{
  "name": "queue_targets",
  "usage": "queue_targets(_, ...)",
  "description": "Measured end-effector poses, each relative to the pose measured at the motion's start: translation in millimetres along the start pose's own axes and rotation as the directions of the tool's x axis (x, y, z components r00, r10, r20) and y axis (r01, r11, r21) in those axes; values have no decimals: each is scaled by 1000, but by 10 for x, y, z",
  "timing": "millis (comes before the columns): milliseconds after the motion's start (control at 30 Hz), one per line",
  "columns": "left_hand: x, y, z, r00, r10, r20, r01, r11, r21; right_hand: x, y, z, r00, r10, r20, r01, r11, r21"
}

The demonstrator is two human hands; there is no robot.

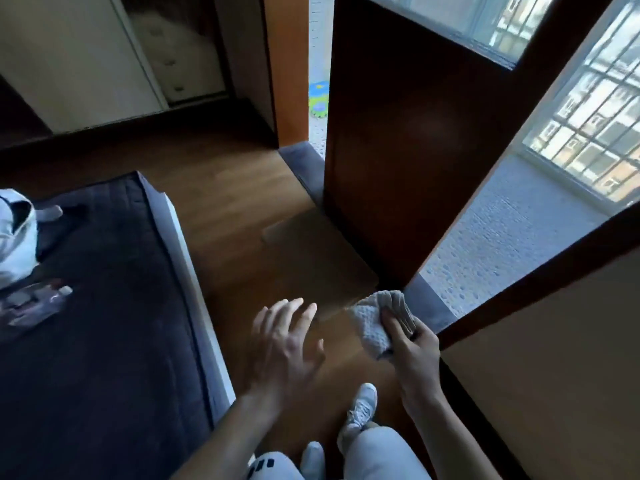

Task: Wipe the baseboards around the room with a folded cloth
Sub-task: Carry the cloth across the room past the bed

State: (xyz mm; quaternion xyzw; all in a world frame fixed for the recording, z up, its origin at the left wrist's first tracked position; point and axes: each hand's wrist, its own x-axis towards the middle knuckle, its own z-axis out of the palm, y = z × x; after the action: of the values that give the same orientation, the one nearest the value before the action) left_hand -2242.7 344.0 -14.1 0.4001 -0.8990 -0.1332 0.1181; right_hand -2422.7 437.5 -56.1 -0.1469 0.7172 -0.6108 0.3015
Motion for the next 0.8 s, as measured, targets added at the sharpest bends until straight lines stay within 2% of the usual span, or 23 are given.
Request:
queue_targets(67,71,-134,-17,991,-105,87,105,994,10,114,-26,161,998,-21,55,22,999,-32)
queue_targets(133,183,-291,10,981,-174,91,172,985,22,297,-64,346,992,-48,118,59,994,-90)
queue_targets(467,1479,-771,137,949,-313,-36,314,947,65,1696,-483,1174,957,9,289,14,997,-77)
queue_targets(600,2130,-886,104,921,-390,-26,390,919,48,2387,-760,1450,928,18,371,23,994,-105)
queue_targets(800,2748,-1092,52,873,-474,-111,476,880,-12,3058,-1090,1889,878,-29,479,90,990,-106)
